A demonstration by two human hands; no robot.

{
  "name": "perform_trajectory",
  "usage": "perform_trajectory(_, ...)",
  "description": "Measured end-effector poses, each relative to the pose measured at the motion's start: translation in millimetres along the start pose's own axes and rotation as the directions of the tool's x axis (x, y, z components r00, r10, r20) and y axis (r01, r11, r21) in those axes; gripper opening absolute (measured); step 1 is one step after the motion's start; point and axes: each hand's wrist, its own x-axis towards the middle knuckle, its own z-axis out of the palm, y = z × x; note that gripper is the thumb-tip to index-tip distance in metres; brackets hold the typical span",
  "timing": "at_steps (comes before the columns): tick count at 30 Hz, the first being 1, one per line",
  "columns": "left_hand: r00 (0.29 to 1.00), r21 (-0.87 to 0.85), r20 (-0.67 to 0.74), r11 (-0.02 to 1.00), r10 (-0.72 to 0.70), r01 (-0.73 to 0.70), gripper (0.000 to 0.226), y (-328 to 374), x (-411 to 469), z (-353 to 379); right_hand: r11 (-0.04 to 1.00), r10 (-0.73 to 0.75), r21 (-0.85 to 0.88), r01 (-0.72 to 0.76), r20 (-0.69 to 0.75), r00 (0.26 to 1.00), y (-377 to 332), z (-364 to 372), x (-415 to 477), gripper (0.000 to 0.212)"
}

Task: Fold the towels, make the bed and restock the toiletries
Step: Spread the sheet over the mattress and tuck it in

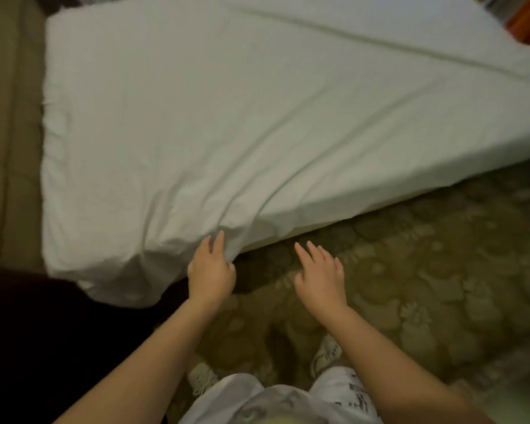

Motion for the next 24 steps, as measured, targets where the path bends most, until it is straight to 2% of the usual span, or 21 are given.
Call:
perform_trajectory(5,0.982,-0.078,0.010,0.980,0.186,-0.185,0.057,163,10,50,0.984,0.156,0.103,-0.146,-0.096,0.983,143,-63,2,0.058)
perform_trajectory(9,0.960,-0.091,0.056,0.958,0.276,-0.270,0.051,278,13,88,0.934,0.307,0.240,-0.265,-0.157,0.939,241,-119,16,0.053)
perform_trajectory(13,0.966,-0.018,0.091,0.970,0.241,-0.240,0.051,324,35,93,0.886,0.369,0.372,-0.278,-0.199,0.908,281,-178,49,0.050)
perform_trajectory(18,0.991,0.032,0.023,0.990,0.134,-0.135,0.048,349,108,88,0.885,0.288,0.438,-0.156,-0.252,0.924,304,-249,137,0.044)
perform_trajectory(21,0.996,0.034,0.012,0.996,0.083,-0.084,0.045,388,165,99,0.865,0.264,0.489,-0.112,-0.255,0.930,330,-289,194,0.041)
perform_trajectory(24,0.987,0.061,0.076,0.988,0.140,-0.145,0.044,457,226,117,0.836,0.325,0.523,-0.170,-0.221,0.920,378,-328,245,0.039)
